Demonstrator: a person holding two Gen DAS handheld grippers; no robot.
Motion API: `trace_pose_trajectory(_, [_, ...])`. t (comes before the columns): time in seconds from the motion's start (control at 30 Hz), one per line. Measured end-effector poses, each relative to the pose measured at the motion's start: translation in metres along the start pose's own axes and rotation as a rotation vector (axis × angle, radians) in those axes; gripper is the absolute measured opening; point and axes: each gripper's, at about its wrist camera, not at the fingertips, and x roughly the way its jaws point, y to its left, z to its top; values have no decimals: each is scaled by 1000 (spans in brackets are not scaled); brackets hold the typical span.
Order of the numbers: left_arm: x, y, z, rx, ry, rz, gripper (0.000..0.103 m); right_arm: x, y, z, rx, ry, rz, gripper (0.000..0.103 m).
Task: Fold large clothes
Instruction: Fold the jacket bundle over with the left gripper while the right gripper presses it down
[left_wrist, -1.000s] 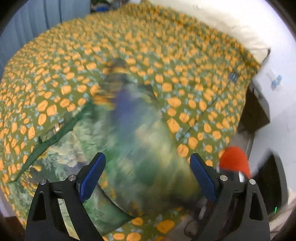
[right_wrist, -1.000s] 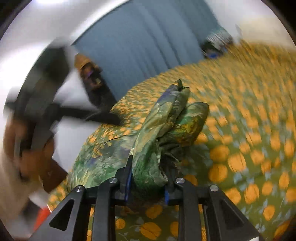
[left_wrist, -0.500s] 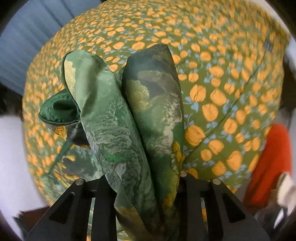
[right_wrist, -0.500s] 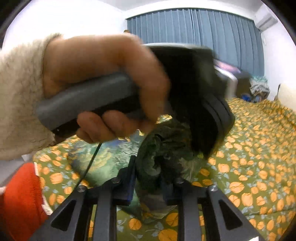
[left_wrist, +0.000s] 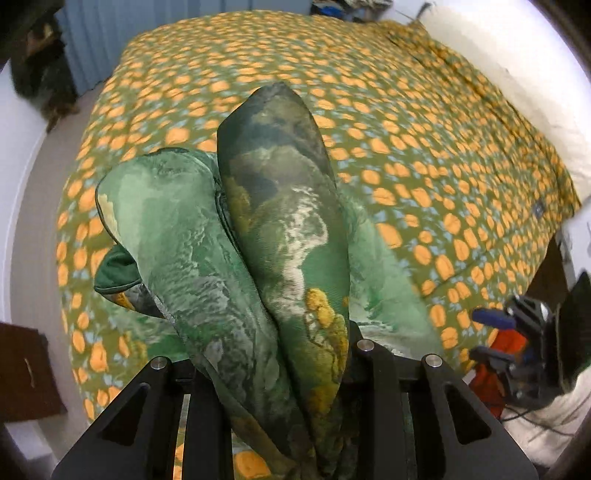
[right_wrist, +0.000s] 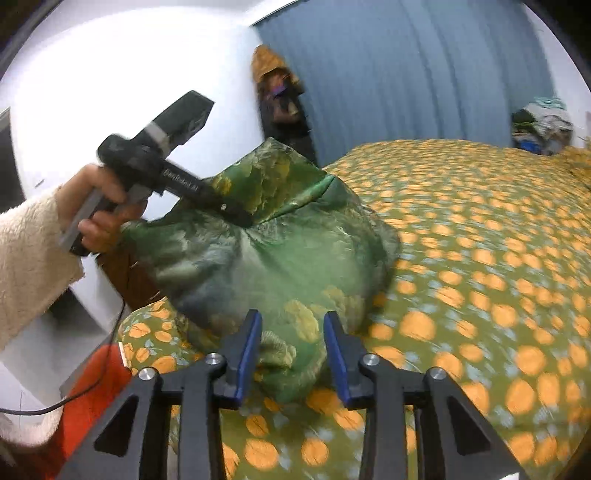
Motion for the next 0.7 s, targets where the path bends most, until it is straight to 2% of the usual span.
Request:
trace_pose_trajectory(0.17, [17,54,-29,-99,-29,-44,29,70,27,8,-53,149,39,33])
trace_pose_trajectory(0.23, [33,81,-43,-148,-18,-57,29,101,42,2,-110,226,33,33])
trace_pose_trajectory(0.37, [70,126,-70,-277,-15,-136,32,154,52,-18,-154,331,7,33])
trace_pose_trajectory(0.57, [99,158,-95,-393,-57,-230,38,190,60,-39,-177,362,-57,32])
trace_pose_trajectory(0.7, [95,163,-99,-394,-74,-258,38,187,60,-34,-182,380,-52,32])
